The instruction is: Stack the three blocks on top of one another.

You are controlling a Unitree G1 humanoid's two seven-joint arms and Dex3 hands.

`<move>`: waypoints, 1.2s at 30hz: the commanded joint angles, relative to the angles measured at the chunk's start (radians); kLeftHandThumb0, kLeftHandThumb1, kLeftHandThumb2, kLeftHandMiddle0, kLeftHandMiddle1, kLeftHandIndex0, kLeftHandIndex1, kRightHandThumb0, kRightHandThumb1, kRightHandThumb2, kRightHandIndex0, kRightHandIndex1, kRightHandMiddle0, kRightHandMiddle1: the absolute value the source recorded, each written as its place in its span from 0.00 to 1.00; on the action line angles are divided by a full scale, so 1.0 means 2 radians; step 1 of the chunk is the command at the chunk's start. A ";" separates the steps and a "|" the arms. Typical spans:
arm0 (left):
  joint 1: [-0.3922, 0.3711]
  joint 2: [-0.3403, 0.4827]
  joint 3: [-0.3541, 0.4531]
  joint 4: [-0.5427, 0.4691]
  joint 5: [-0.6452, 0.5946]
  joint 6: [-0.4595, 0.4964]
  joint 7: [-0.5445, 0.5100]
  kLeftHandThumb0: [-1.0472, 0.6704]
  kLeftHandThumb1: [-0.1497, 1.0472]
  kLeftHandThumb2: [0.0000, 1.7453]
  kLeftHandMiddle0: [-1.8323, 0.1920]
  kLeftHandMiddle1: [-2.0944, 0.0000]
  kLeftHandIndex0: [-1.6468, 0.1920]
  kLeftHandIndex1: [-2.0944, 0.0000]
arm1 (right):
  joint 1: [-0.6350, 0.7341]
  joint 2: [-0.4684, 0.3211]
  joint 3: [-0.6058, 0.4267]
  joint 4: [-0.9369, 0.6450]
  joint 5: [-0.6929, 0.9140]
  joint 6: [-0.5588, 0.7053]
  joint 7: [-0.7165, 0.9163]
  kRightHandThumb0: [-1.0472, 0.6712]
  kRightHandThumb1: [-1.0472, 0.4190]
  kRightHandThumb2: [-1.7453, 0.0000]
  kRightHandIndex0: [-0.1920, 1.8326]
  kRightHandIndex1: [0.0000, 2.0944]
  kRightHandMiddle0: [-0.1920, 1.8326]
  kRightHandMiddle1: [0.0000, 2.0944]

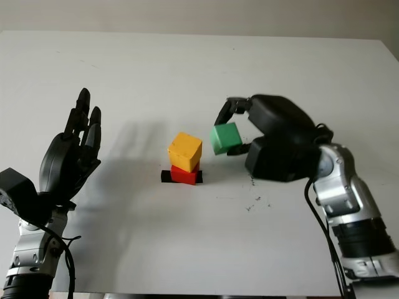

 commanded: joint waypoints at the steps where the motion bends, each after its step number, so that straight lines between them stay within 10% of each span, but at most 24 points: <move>1: 0.006 0.001 -0.001 -0.008 0.001 -0.002 0.001 0.24 1.00 0.32 1.00 1.00 1.00 1.00 | -0.029 -0.009 -0.012 0.007 0.016 0.009 0.013 0.42 0.12 0.97 0.28 0.03 0.36 0.58; 22: 0.003 0.000 -0.004 -0.002 0.005 -0.004 0.004 0.24 1.00 0.33 1.00 1.00 1.00 1.00 | -0.183 -0.010 0.001 0.032 0.127 0.150 0.197 0.40 0.10 0.97 0.26 0.02 0.26 0.79; 36: 0.001 -0.004 -0.009 -0.008 0.011 0.002 0.013 0.23 1.00 0.33 1.00 1.00 1.00 1.00 | -0.193 0.006 0.049 -0.028 0.158 0.274 0.275 0.37 0.10 0.97 0.26 0.02 0.27 0.75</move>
